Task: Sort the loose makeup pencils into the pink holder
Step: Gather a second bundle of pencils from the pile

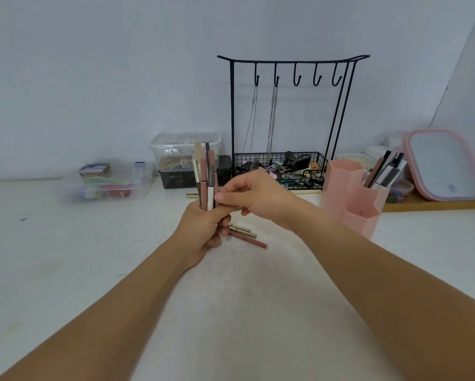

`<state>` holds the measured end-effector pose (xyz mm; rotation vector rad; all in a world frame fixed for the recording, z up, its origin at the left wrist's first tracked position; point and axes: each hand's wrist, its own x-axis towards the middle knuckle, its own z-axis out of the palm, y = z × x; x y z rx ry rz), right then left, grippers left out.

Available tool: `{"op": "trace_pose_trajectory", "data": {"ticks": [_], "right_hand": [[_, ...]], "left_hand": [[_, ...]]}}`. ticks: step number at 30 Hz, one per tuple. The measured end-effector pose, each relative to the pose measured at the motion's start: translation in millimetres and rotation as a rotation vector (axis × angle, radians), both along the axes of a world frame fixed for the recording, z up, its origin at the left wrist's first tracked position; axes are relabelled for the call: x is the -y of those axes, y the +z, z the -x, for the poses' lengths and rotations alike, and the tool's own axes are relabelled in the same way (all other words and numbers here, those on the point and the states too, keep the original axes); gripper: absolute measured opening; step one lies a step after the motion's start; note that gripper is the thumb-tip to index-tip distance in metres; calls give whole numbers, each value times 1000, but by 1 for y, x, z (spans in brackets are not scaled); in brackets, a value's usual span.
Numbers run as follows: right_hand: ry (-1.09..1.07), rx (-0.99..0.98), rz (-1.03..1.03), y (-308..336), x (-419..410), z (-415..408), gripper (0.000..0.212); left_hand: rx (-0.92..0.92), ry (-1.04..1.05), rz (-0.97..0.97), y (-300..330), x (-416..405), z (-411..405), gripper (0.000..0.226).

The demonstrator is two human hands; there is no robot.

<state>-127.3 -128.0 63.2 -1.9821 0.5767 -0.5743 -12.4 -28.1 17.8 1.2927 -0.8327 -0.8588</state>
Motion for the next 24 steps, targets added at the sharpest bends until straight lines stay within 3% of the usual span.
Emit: {"op": "trace_pose_trajectory", "data": {"ticks": [3, 5, 7, 10, 15, 19, 24], "right_hand": [[-208, -97, 273, -10, 33, 11, 20], [-405, -276, 491, -24, 56, 22, 31], [-491, -441, 572, -39, 70, 30, 30], [-525, -552, 622, -50, 78, 31, 12], [-569, -595, 685, -52, 80, 31, 28], [-552, -603, 662, -51, 83, 32, 27], [-540, -473, 549, -34, 81, 34, 12]], "left_hand": [[-48, 20, -2, 0, 2, 0, 19], [-97, 35, 11, 0, 3, -1, 19], [-123, 49, 16, 1, 3, -2, 22], [-121, 60, -4, 3, 2, 0, 29], [-98, 79, -54, 4, 1, -2, 44], [-127, 93, -26, 2, 2, -2, 37], [-123, 109, -11, 1, 2, -2, 25]]}}
